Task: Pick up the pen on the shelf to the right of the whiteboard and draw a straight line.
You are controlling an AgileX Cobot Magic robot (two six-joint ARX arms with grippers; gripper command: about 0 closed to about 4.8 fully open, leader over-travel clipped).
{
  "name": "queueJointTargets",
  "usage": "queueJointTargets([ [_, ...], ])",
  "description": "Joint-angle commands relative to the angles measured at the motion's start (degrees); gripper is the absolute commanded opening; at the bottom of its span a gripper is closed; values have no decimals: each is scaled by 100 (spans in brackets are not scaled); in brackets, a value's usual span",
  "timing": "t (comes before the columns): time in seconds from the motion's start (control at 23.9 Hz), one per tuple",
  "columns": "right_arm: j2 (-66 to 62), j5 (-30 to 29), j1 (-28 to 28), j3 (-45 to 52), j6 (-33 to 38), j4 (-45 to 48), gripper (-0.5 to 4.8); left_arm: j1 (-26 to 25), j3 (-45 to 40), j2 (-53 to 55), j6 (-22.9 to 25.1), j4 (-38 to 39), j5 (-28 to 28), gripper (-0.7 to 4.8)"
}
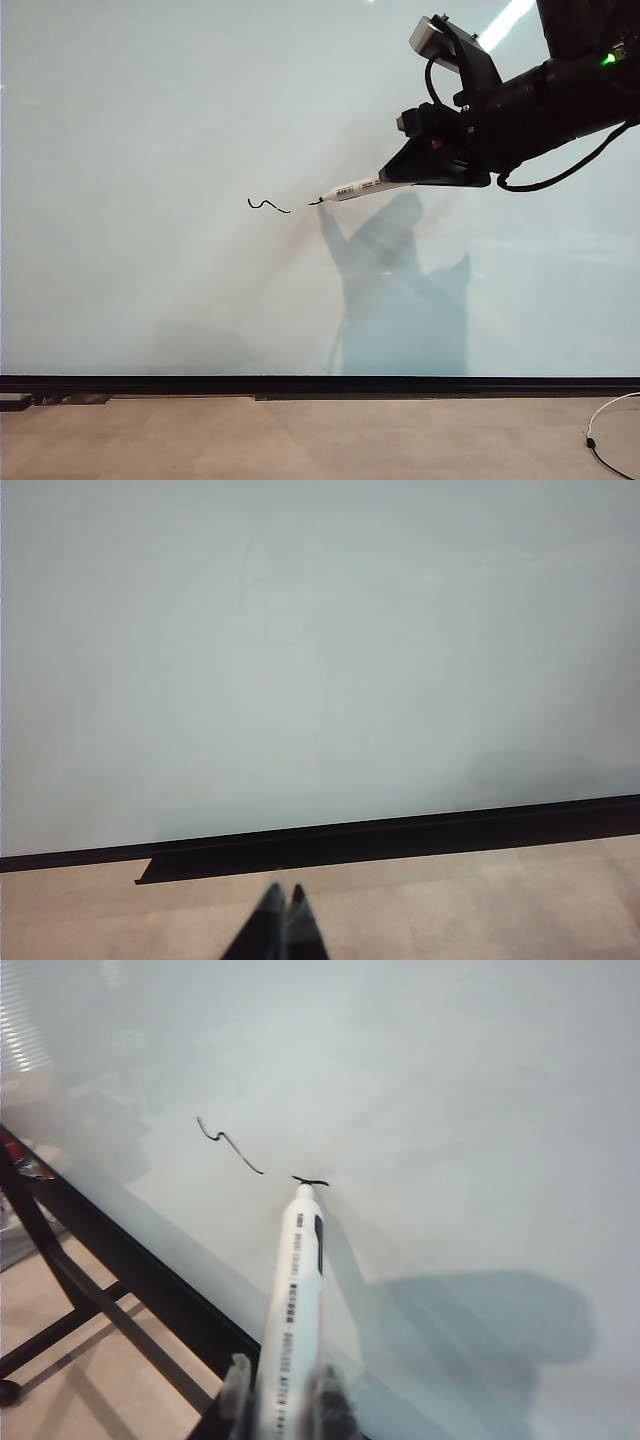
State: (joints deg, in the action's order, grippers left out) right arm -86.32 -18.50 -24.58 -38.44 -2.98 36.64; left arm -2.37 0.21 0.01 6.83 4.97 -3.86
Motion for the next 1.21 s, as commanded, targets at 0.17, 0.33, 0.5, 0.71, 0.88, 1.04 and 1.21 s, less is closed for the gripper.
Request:
queueJointTargets([
  [0.17,17,310,157,-11,-120,61,-9,2,20,0,4,-74,0,-5],
  [0.33,74,308,487,98,-138,-35,-9,2,20,0,4,-76,0,-5],
  [0.5,345,295,682,304,-181,-28,-9,2,20,0,4,-76,-2,-5],
  [0.71,813,177,1110,505,-203,-114,-9,2,20,0,4,-74,-2,-5],
  [0.88,1123,179,1429,695,-203,-216,-9,2,20,0,4,-76,-2,-5],
  [1.04,1432,181,1681,931,-199,-238,-9,2,20,0,4,-76,-2,-5],
  [1.21,1762,168,1941,1139,-245,-398,-9,2,20,0,4,-74,0,-5],
])
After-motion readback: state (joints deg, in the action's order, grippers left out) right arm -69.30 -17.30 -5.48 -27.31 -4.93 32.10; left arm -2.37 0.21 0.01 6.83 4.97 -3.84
